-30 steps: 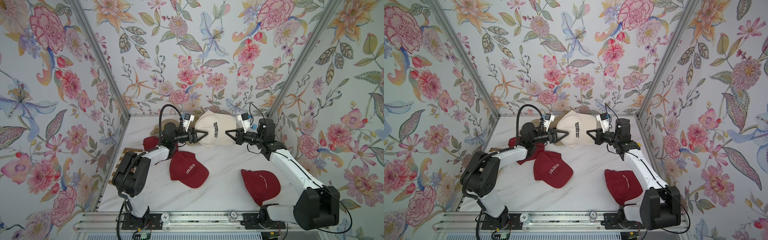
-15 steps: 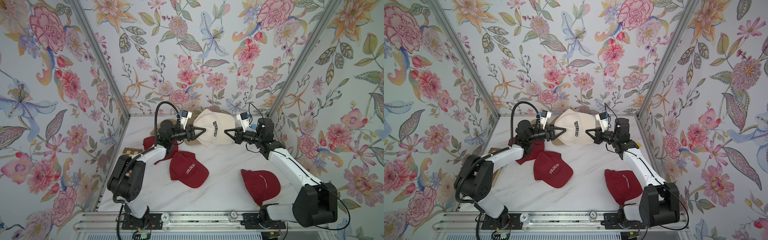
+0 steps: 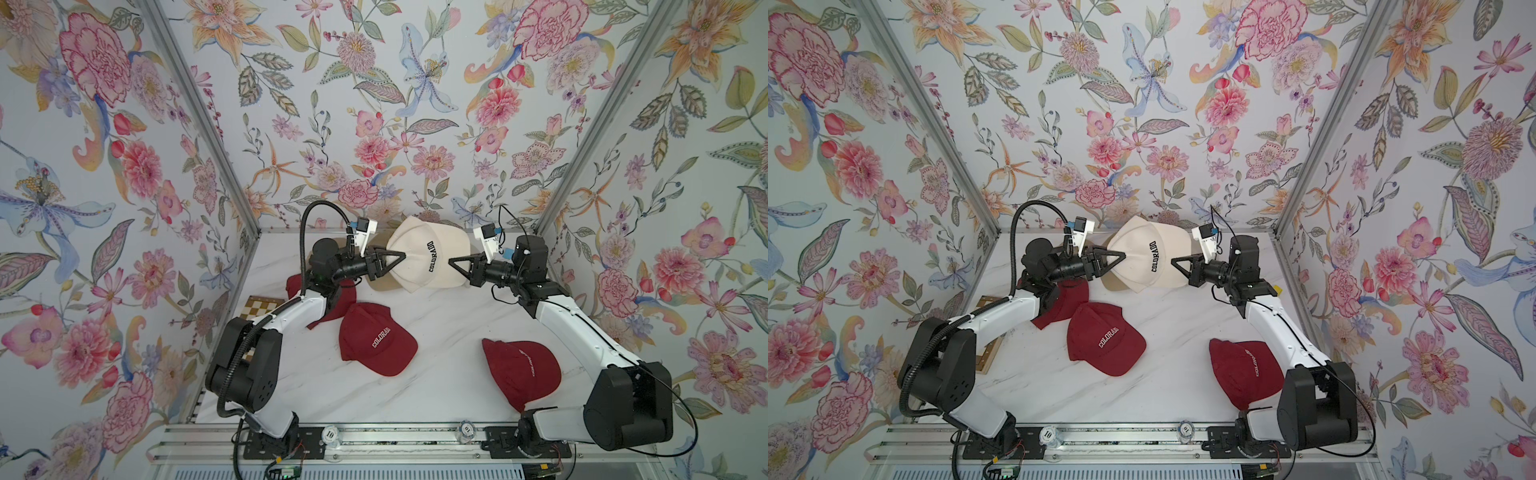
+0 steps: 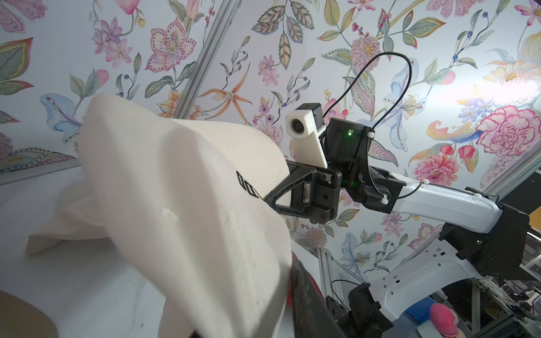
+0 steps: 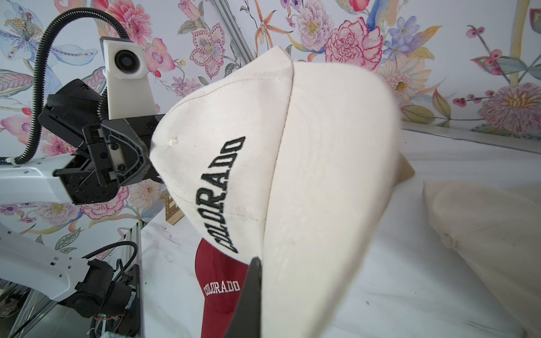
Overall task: Stack the baseball caps by color
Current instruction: Pick up the baseball cap from the center of the board.
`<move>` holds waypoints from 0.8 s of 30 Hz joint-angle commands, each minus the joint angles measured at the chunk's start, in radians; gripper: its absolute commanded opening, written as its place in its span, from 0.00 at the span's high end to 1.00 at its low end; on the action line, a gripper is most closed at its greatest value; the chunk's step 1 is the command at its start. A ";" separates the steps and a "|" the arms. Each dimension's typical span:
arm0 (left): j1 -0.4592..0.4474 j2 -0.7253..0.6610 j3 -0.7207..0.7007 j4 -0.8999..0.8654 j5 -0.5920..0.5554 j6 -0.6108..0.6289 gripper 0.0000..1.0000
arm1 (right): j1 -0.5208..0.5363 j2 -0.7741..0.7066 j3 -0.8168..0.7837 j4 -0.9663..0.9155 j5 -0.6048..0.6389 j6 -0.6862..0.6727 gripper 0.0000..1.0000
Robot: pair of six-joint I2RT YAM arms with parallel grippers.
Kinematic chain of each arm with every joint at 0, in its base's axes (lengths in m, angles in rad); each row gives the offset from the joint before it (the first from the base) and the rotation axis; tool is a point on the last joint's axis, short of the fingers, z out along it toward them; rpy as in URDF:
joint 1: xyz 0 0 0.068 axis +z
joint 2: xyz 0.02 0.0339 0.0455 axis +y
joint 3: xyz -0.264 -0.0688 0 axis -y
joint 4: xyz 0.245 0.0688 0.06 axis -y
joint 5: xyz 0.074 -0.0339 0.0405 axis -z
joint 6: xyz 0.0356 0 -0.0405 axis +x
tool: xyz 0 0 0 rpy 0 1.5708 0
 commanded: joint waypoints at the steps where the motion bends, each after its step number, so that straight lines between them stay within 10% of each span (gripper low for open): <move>1: 0.011 -0.041 -0.014 0.030 0.012 0.018 0.77 | -0.017 0.013 -0.015 0.021 0.041 0.019 1.00; 24: 0.023 -0.144 0.016 -0.387 -0.077 0.285 1.00 | -0.059 0.025 -0.030 -0.007 0.144 0.062 1.00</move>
